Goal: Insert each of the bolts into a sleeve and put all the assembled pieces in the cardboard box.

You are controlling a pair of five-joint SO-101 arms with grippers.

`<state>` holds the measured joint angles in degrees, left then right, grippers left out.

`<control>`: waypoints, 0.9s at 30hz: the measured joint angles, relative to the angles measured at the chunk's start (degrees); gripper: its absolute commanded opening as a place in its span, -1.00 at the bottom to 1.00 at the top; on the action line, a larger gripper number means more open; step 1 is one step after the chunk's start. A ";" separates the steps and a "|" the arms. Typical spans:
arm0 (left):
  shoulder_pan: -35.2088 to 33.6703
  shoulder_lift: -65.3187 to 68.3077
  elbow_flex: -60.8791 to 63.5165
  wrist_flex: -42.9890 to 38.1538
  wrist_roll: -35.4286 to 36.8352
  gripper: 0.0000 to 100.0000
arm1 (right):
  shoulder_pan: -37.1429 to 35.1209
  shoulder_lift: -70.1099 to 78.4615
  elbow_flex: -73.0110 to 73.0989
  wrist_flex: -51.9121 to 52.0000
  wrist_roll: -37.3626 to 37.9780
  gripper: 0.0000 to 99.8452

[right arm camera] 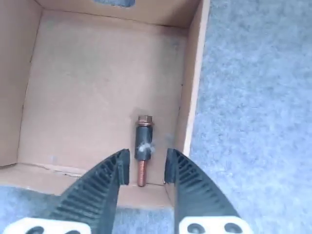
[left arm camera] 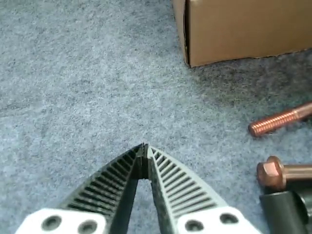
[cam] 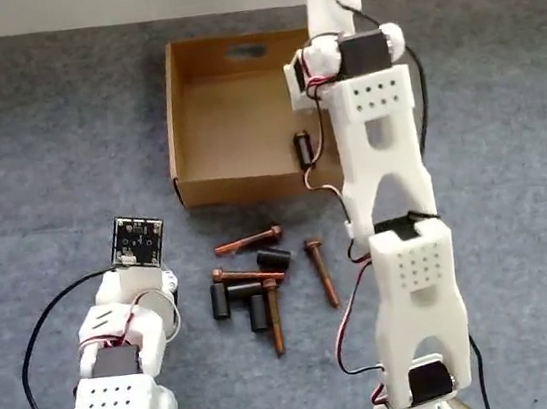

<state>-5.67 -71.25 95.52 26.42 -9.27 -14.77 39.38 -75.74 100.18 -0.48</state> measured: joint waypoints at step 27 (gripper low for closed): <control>0.00 0.00 0.00 0.00 0.00 -0.97 | -20.48 -62.07 112.53 -37.36 15.56 -0.78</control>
<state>-5.67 -71.25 95.52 26.42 -9.27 -35.25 -22.68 36.79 62.81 15.08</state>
